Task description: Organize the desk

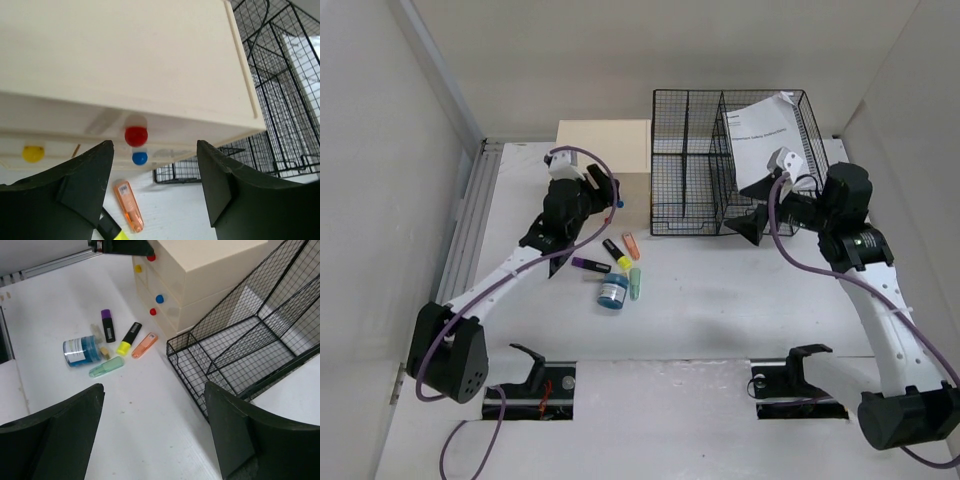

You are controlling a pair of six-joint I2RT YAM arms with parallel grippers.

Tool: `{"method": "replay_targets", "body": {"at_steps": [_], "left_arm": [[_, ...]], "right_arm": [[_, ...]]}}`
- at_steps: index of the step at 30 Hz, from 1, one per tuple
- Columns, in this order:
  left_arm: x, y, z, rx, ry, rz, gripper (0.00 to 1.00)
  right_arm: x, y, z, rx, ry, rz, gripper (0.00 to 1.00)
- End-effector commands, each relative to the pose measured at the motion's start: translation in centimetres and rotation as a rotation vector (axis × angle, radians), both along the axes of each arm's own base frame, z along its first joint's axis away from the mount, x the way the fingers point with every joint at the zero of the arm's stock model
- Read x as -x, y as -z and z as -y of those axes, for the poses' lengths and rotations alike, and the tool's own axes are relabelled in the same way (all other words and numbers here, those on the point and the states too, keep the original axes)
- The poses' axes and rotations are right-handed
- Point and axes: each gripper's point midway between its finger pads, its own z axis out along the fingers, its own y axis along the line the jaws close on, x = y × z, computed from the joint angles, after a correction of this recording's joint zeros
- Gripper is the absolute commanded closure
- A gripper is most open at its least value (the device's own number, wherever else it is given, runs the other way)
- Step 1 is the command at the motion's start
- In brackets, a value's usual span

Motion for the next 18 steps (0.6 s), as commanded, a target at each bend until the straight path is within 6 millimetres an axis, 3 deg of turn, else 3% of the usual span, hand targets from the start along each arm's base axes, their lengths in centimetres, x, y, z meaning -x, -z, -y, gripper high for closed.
{"method": "replay_targets", "body": {"at_steps": [1, 2, 10, 18], "left_arm": [[-1.3, -2.6, 0.2, 0.033, 0.024, 0.051, 0.36], [-1.6, -1.6, -0.2, 0.021, 0.013, 0.024, 0.36], [-2.5, 0.0, -0.1, 0.02, 0.027, -0.022, 0.38], [-3.4, -0.6, -1.3, 0.024, -0.005, -0.011, 0.56]], "right_arm": [[-0.1, -1.0, -0.5, -0.043, -0.013, 0.026, 0.14], [-0.2, -1.0, -0.4, -0.046, -0.003, 0.018, 0.14], [0.0, -1.0, -0.6, -0.057, -0.009, 0.002, 0.16], [0.1, -0.8, -0.6, -0.063, -0.008, 0.002, 0.16]]}}
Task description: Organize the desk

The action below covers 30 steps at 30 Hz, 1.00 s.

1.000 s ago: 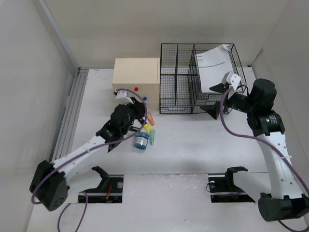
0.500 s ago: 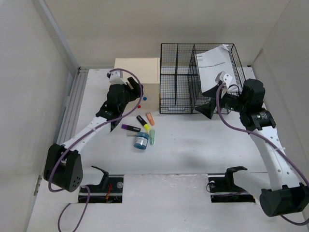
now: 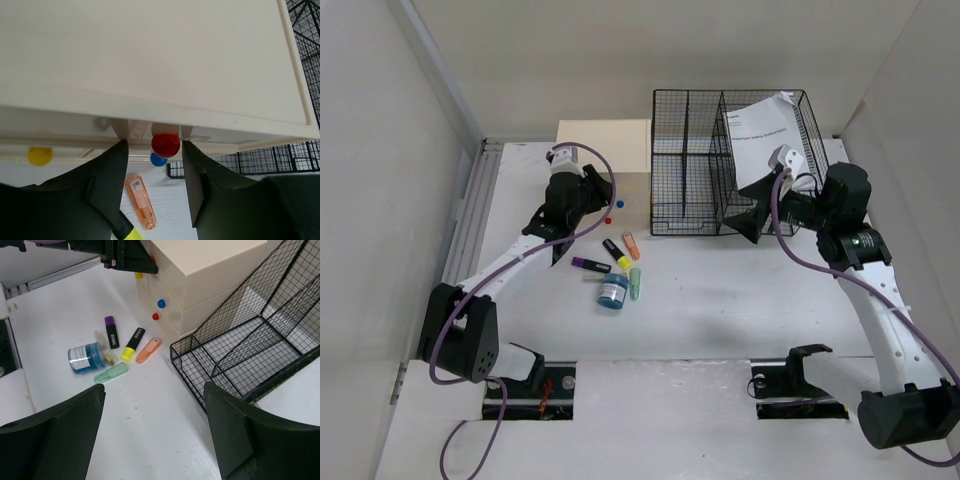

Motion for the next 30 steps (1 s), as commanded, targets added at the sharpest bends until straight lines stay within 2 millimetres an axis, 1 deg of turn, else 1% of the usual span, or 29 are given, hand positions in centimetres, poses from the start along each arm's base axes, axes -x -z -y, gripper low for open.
{"method": "replay_targets", "body": {"at_steps": [1, 4, 5, 6, 7, 10, 11, 12, 13, 14, 16, 17, 18, 19, 20, 21, 22, 23, 25, 26, 27, 28, 30], "left_arm": [[-1.3, -3.6, -0.5, 0.036, -0.016, 0.084, 0.56], [-1.9, -4.1, -0.8, 0.011, -0.032, 0.101, 0.58], [-1.8, -3.8, -1.0, 0.003, -0.044, 0.09, 0.59], [-2.0, -4.3, -1.0, -0.002, -0.042, 0.103, 0.62], [-2.0, -3.7, -1.0, -0.009, -0.041, 0.087, 0.68], [-2.1, -3.7, -1.2, -0.02, -0.048, 0.089, 0.81], [-2.1, -3.7, -1.2, -0.02, -0.048, 0.089, 0.91], [-2.0, -3.5, -1.2, -0.024, -0.047, 0.081, 0.97], [-1.8, -2.9, -1.3, -0.028, -0.047, 0.07, 1.0], [-1.7, -3.3, -1.3, -0.025, -0.047, 0.078, 1.0], [-0.8, -2.9, -0.9, -0.019, -0.039, 0.071, 1.0], [-0.3, -1.8, -1.2, -0.022, -0.05, 0.049, 1.0], [0.2, -1.5, -0.8, -0.013, -0.04, 0.047, 1.0], [1.0, -1.9, -0.4, 0.004, -0.028, 0.063, 1.0], [1.6, -1.7, -0.1, 0.024, -0.024, 0.059, 1.0], [2.5, -0.2, -0.3, 0.02, -0.028, 0.038, 1.0], [3.2, -0.9, -0.3, 0.027, -0.031, 0.064, 1.0], [4.4, 0.3, 0.3, 0.04, -0.014, 0.038, 1.0], [5.5, 0.7, 0.6, 0.046, -0.004, 0.035, 1.0], [6.3, 0.0, 0.9, 0.066, 0.004, 0.053, 1.0], [6.7, -0.1, 1.2, 0.069, 0.015, 0.057, 1.0], [7.3, 0.5, 1.1, 0.075, 0.013, 0.046, 1.0], [8.3, 0.4, 1.3, 0.091, 0.021, 0.051, 1.0]], "right_arm": [[0.4, -1.2, -0.3, -0.02, -0.02, 0.059, 0.16], [0.4, -0.8, -0.3, -0.018, -0.02, 0.05, 0.16], [0.4, -0.8, -0.3, -0.018, -0.02, 0.05, 0.16], [0.4, -0.8, -0.3, -0.018, -0.02, 0.05, 0.16], [0.4, -0.8, -0.3, -0.018, -0.02, 0.05, 0.16], [0.4, -0.8, -0.3, -0.018, -0.02, 0.05, 0.16], [0.6, -1.1, -0.3, -0.02, -0.02, 0.059, 0.16], [0.6, -1.1, -0.3, -0.02, -0.02, 0.059, 0.16], [0.6, -0.7, -0.3, -0.018, -0.02, 0.05, 0.16], [0.6, -0.7, -0.3, -0.018, -0.02, 0.05, 0.16], [0.6, -0.7, -0.3, -0.018, -0.02, 0.05, 0.17], [0.6, -0.7, -0.3, -0.018, -0.02, 0.05, 0.17], [0.6, -0.7, -0.3, -0.018, -0.02, 0.05, 0.17], [0.8, -1.0, -0.3, -0.02, -0.02, 0.059, 0.17], [0.8, -1.0, -0.3, -0.02, -0.02, 0.059, 0.17], [0.8, -1.0, -0.3, -0.02, -0.02, 0.059, 0.17], [0.8, -1.0, -0.3, -0.02, -0.02, 0.059, 0.17], [0.7, -0.6, -0.3, -0.014, -0.021, 0.058, 0.17], [0.9, -0.6, -0.5, -0.014, -0.032, 0.058, 0.17], [0.9, -0.6, -0.5, -0.014, -0.032, 0.058, 0.17], [0.9, -0.6, -0.5, -0.014, -0.032, 0.058, 0.17], [0.9, -0.3, -0.8, -0.013, -0.041, 0.049, 0.17], [0.8, -0.3, -0.8, -0.009, -0.043, 0.057, 0.17]]}}
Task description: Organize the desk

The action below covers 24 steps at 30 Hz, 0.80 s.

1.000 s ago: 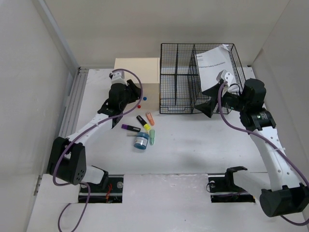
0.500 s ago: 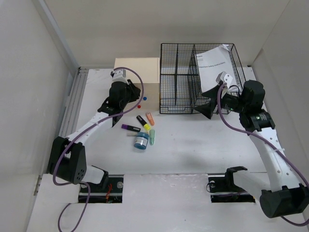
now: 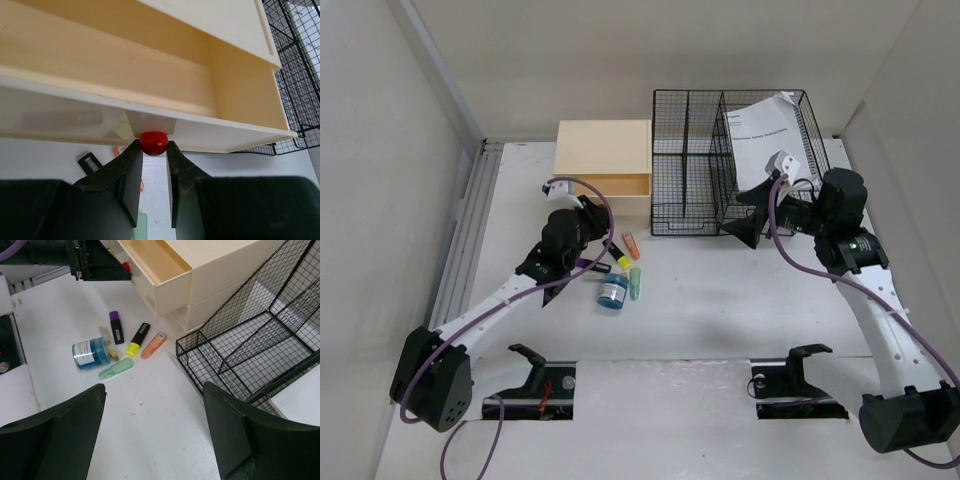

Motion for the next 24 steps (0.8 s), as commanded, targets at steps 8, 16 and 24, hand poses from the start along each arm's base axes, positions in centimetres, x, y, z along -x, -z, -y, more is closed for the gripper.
{"method": "replay_targets", "body": {"at_steps": [8, 16, 24], "left_arm": [[3.7, 0.5, 0.7, 0.039, 0.035, -0.031, 0.84], [6.1, -1.7, 0.7, 0.077, 0.062, -0.009, 0.18], [11.4, -8.2, 0.0, 0.179, 0.162, 0.116, 0.24]], "right_arm": [[0.4, -1.4, -0.7, -0.008, -0.044, 0.08, 0.17], [0.6, -1.1, -0.8, 0.036, -0.076, 0.11, 0.08], [2.5, 3.0, -5.3, 0.328, -0.312, 0.26, 0.04]]}}
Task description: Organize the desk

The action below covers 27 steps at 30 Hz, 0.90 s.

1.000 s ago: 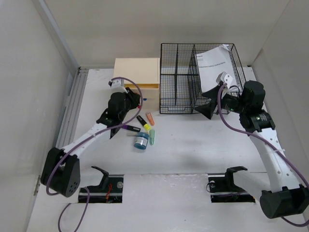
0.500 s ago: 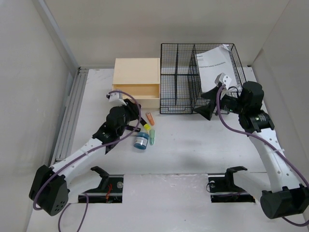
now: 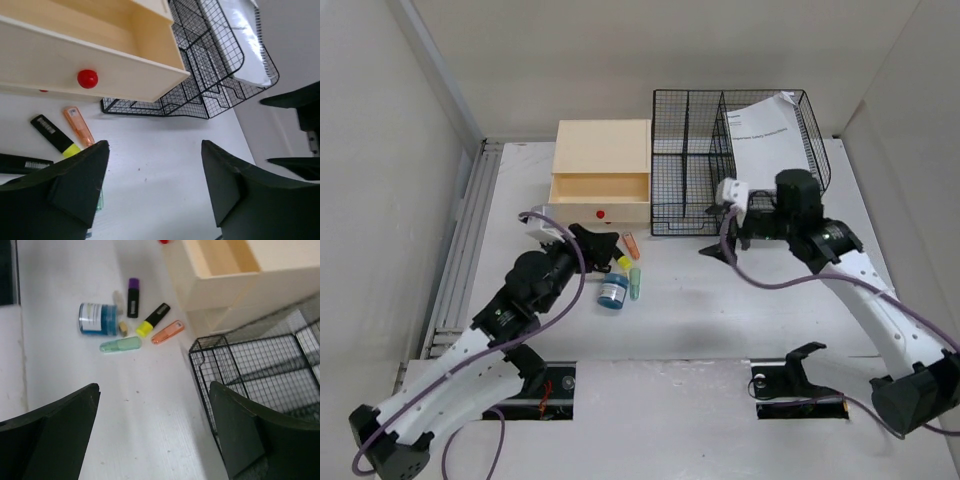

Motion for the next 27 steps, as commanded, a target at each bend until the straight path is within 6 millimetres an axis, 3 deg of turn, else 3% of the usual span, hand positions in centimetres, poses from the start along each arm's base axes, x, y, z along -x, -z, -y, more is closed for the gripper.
{"method": "replay_targets", "body": {"at_steps": [1, 2, 3, 4, 5, 6, 7, 8, 9, 11, 12, 13, 15, 16, 17, 21, 27], "left_arm": [[1.9, -4.0, -1.0, 0.032, 0.028, 0.081, 0.31], [2.3, -5.9, -1.5, 0.036, 0.029, 0.121, 0.39], [2.9, -6.9, -2.1, 0.022, 0.03, 0.148, 0.62], [3.1, -7.8, -2.6, -0.015, 0.032, 0.184, 0.7], [3.5, -9.5, -3.0, -0.021, 0.031, 0.216, 0.75], [3.5, -9.5, -4.0, -0.057, -0.002, 0.214, 0.77], [3.5, -9.8, -4.5, -0.084, -0.019, 0.221, 0.77], [3.6, -10.0, -5.3, -0.122, -0.041, 0.239, 0.77], [3.2, -9.4, -6.2, -0.156, -0.086, 0.223, 0.76], [3.4, -9.9, -7.3, -0.164, -0.127, 0.248, 0.71], [3.2, -8.5, -7.5, -0.199, -0.137, 0.229, 0.71], [3.1, -8.0, -7.9, -0.206, -0.155, 0.222, 0.71], [3.4, -7.6, -8.1, -0.196, -0.158, 0.231, 0.7], [3.3, -6.9, -8.3, -0.205, -0.165, 0.223, 0.7], [3.5, -7.3, -8.3, -0.191, -0.157, 0.237, 0.7], [3.5, -6.9, -8.8, -0.191, -0.172, 0.238, 0.7], [3.4, -6.0, -8.8, -0.21, -0.167, 0.219, 0.7]], "right_arm": [[1.1, 1.2, -2.5, 0.173, -0.138, 0.196, 0.04], [1.2, 2.5, -3.3, 0.225, -0.181, 0.26, 0.04], [0.8, 2.9, -3.6, 0.275, -0.157, 0.306, 0.02], [2.0, 3.4, -5.9, 0.287, -0.221, 0.332, 0.02], [2.3, 4.2, -6.7, 0.311, -0.248, 0.332, 0.01], [1.9, 5.8, -7.8, 0.356, -0.26, 0.305, 0.01], [2.9, 6.4, -9.4, 0.371, -0.307, 0.304, 0.01], [2.6, 6.1, -10.6, 0.373, -0.307, 0.307, 0.01], [2.2, 7.7, -11.7, 0.388, -0.281, 0.24, 0.01], [2.0, 7.9, -13.7, 0.377, -0.262, 0.226, 0.01], [1.7, 7.4, -14.4, 0.349, -0.227, 0.167, 0.01], [1.6, 8.9, -15.3, 0.374, -0.235, 0.117, 0.01], [2.3, 8.8, -16.9, 0.352, -0.262, 0.022, 0.0], [2.4, 10.5, -17.5, 0.367, -0.267, -0.054, 0.0], [3.3, 10.8, -18.3, 0.354, -0.296, -0.092, 0.0], [5.5, 12.8, -20.5, 0.349, -0.309, -0.201, 0.17], [6.3, 14.0, -21.7, 0.309, -0.153, -0.374, 0.2]]}}
